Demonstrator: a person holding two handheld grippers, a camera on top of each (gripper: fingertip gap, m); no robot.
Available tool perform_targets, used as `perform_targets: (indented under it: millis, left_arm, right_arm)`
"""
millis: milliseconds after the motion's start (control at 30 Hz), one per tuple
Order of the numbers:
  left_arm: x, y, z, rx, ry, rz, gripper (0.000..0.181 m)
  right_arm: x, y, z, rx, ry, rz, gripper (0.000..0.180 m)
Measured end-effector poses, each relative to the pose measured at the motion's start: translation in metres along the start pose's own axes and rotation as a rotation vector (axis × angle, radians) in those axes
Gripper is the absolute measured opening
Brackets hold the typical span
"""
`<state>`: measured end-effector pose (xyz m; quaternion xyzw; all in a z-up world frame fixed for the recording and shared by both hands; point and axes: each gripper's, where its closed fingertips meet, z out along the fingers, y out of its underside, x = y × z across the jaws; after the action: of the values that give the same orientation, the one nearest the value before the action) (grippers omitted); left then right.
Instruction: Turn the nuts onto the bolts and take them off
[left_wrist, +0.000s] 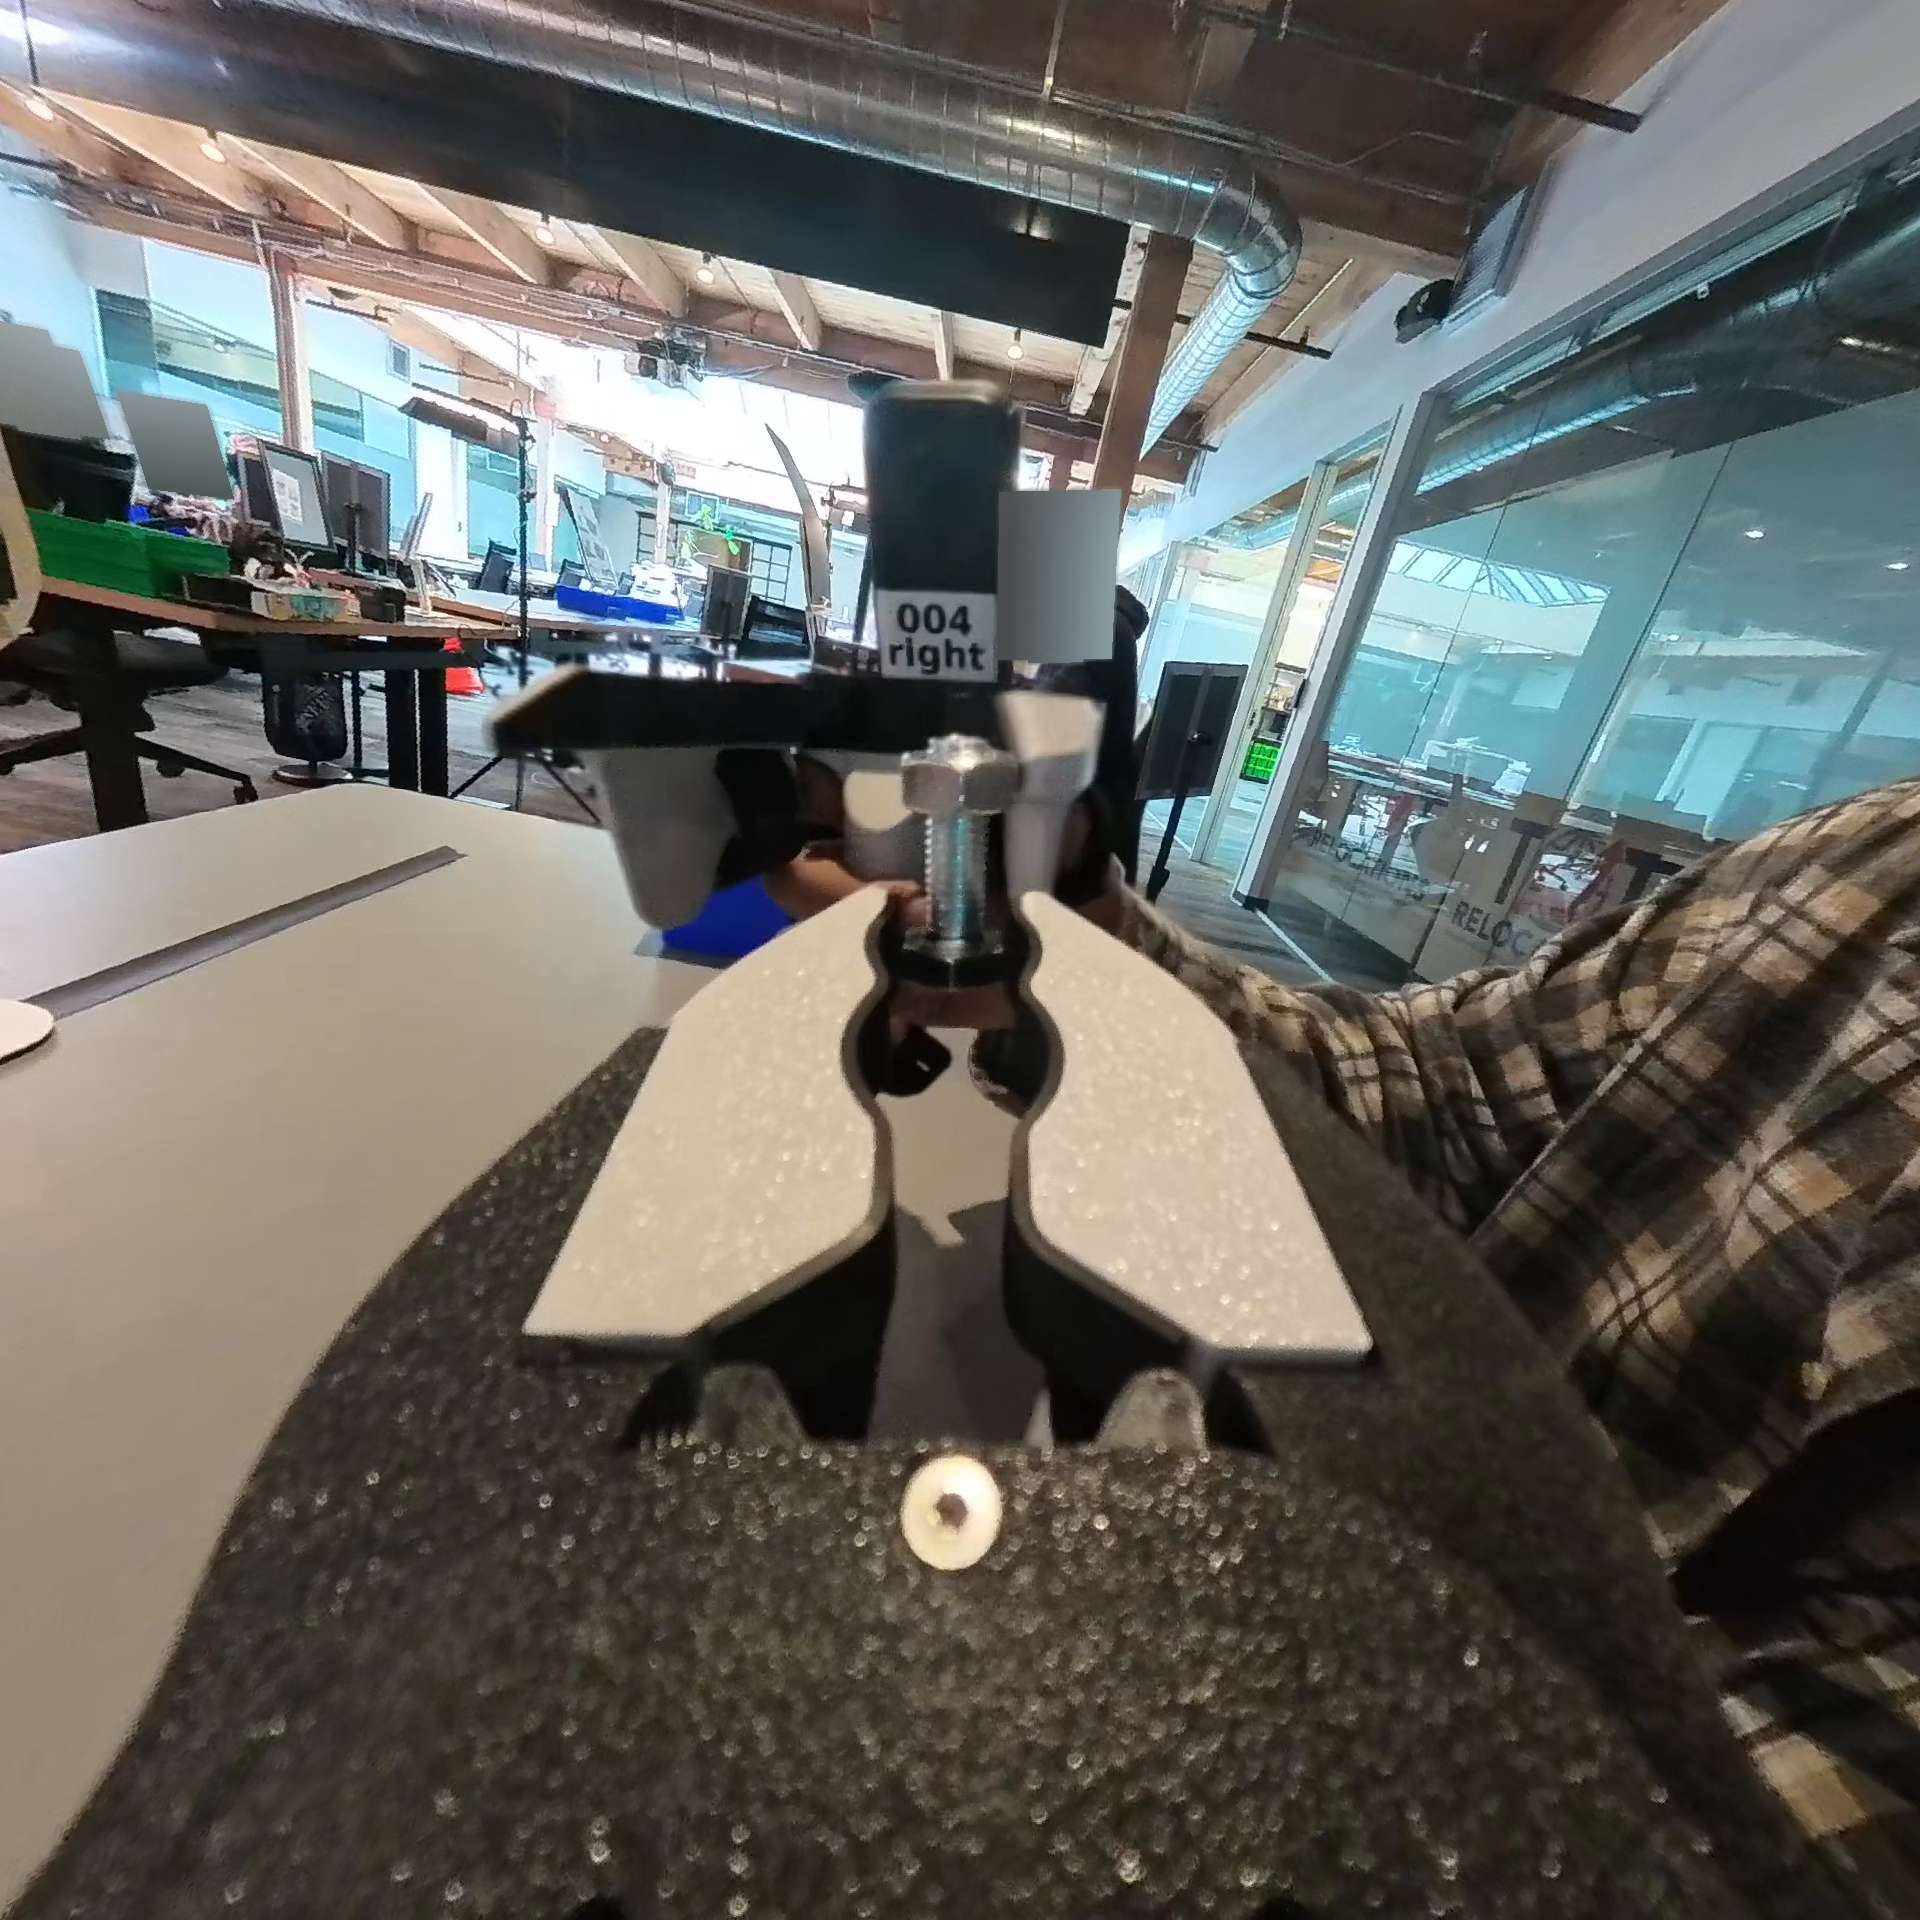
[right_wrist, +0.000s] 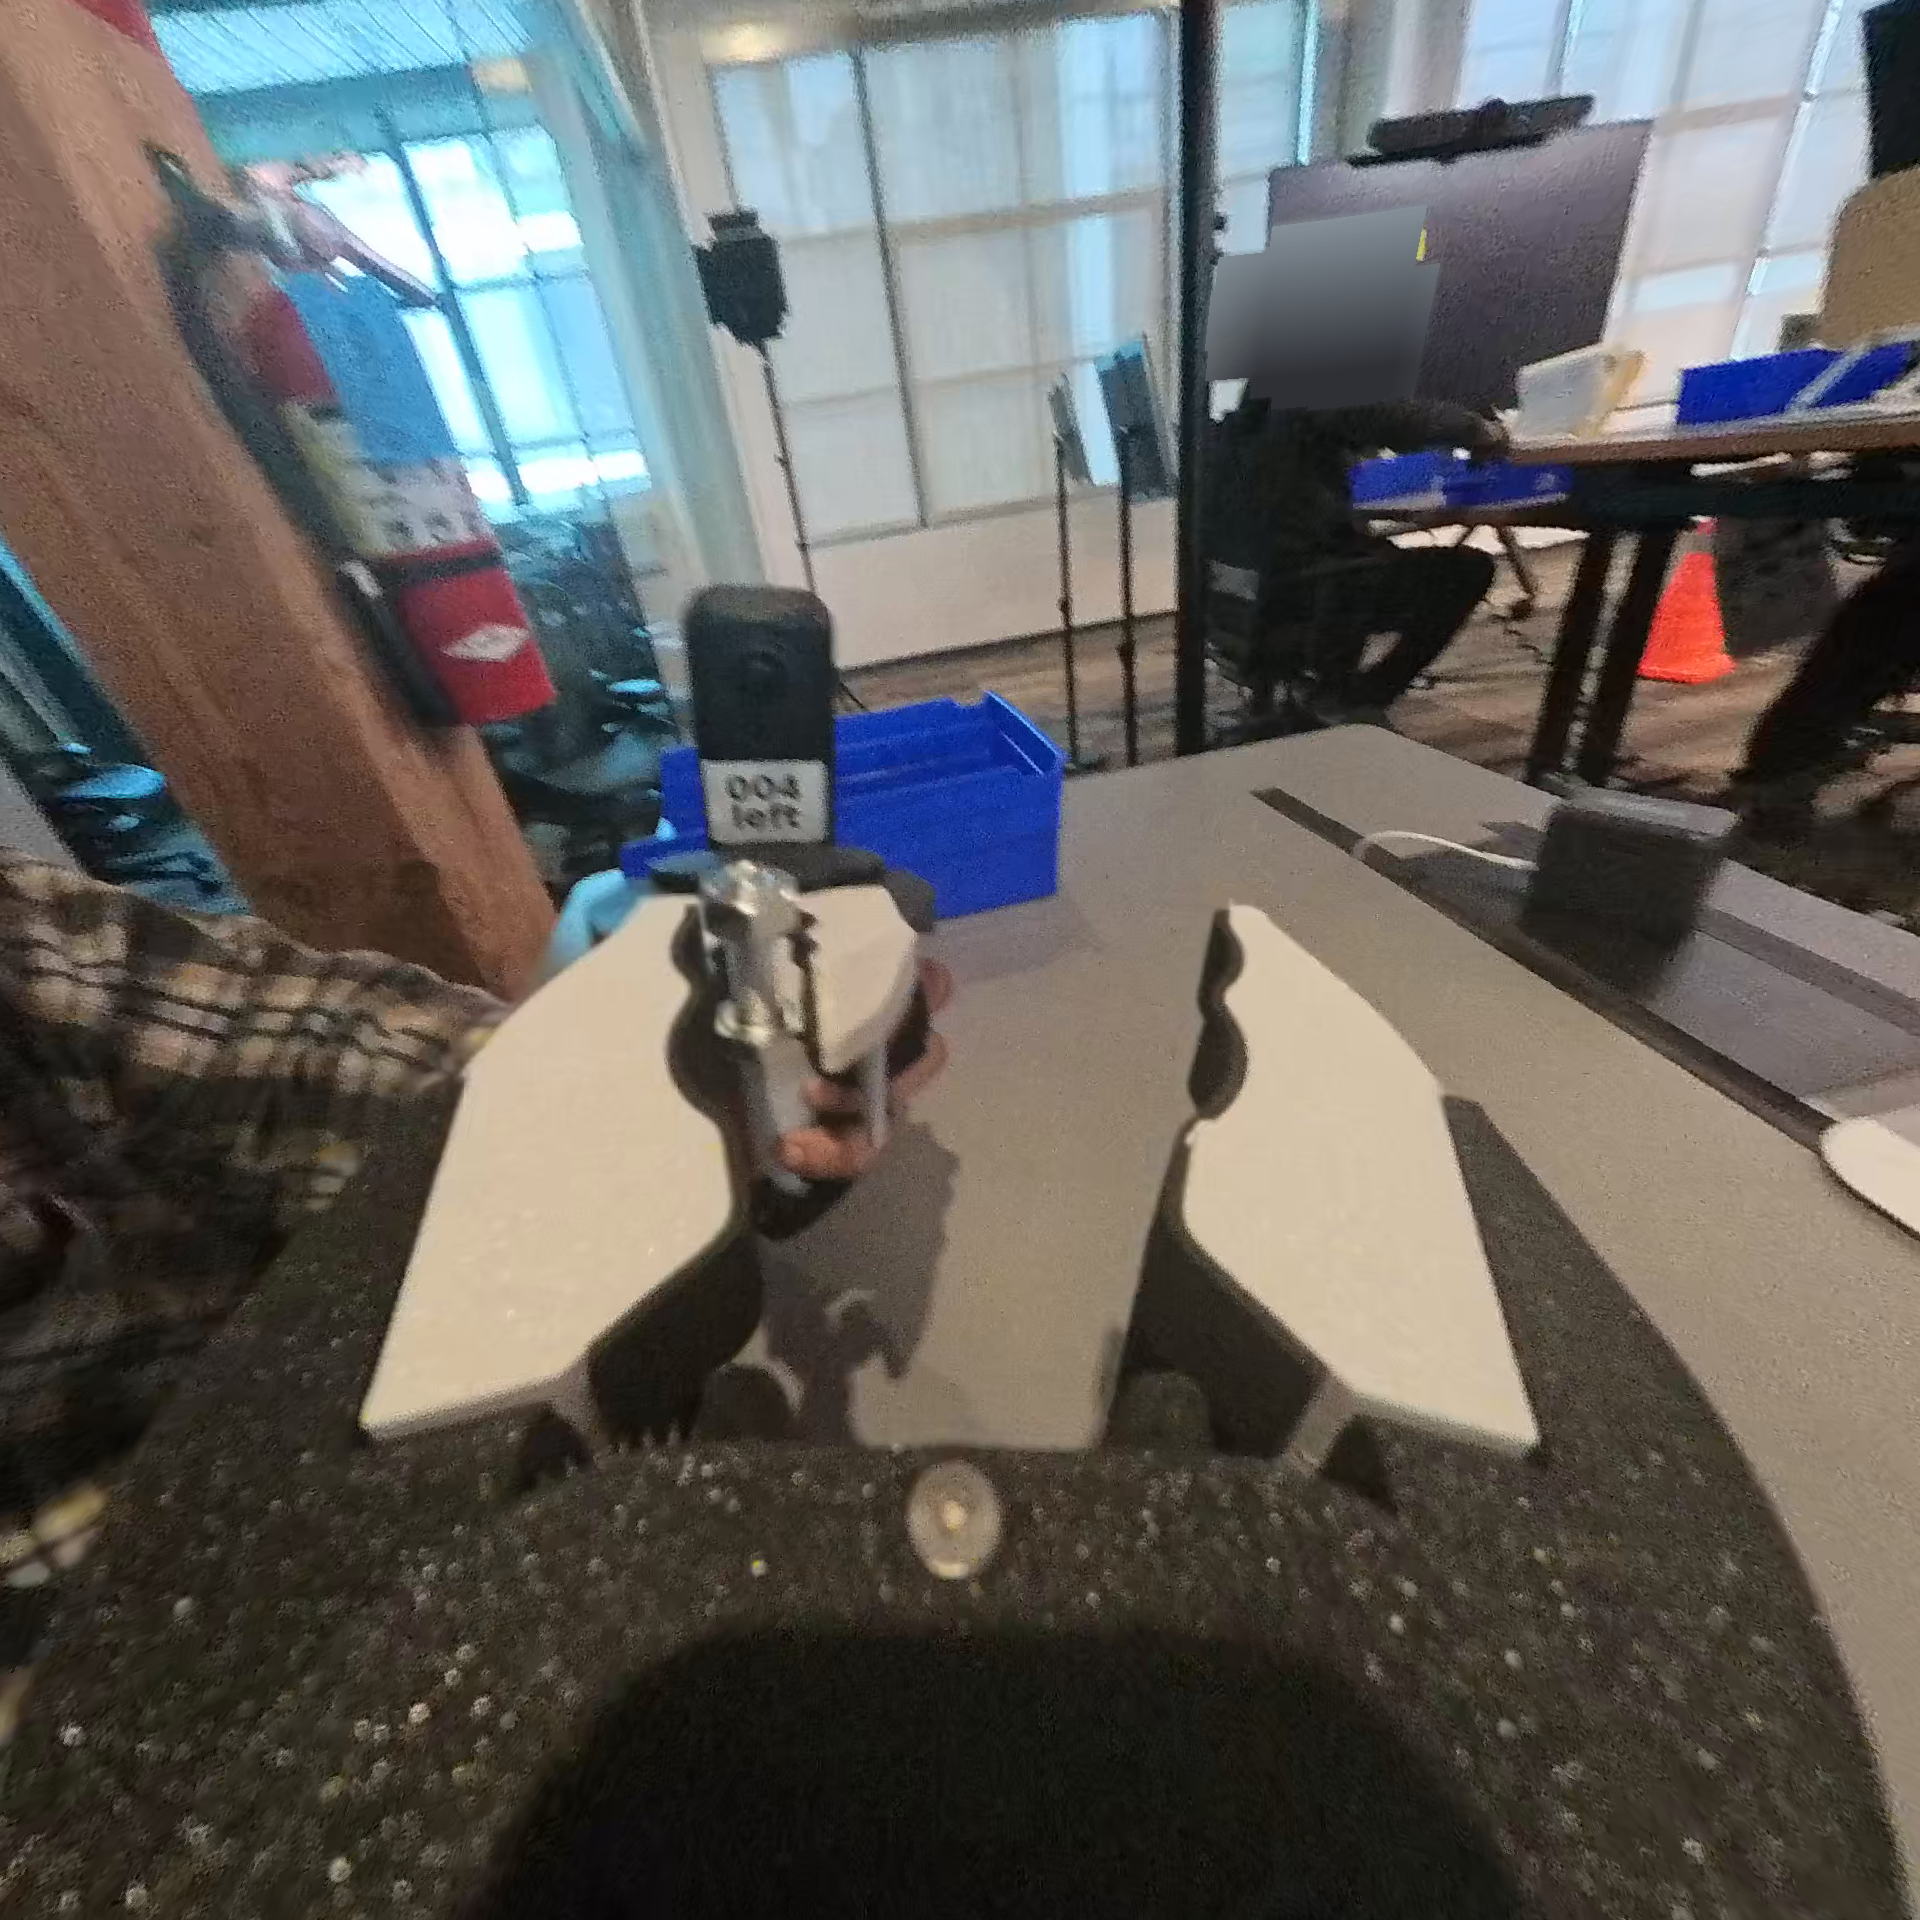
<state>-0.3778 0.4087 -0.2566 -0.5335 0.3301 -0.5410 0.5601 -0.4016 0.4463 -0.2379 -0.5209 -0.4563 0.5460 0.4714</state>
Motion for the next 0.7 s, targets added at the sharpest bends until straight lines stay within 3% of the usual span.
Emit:
perform_targets:
  millis: [133, 300, 467, 700]
  left_arm:
    - [0.0, -0.003, -0.001, 0.005, -0.003, 0.01, 0.018]
    - [0.0, 0.001, 0.0, -0.004, 0.003, -0.002, 0.018]
    - [0.001, -0.002, -0.001, 0.002, 0.001, 0.007, 0.018]
    - [0.001, 0.001, 0.001, -0.01, 0.0, 0.008, 0.018]
  right_arm:
    - [0.012, -0.006, -0.014, 0.037, 0.026, 0.034, 0.09]
    - [-0.007, -0.002, 0.003, 0.008, -0.021, -0.005, 0.09]
    - [0.008, -0.008, -0.013, 0.036, 0.021, 0.013, 0.089]
    - [0.003, -0.002, -0.004, -0.003, 0.026, -0.018, 0.09]
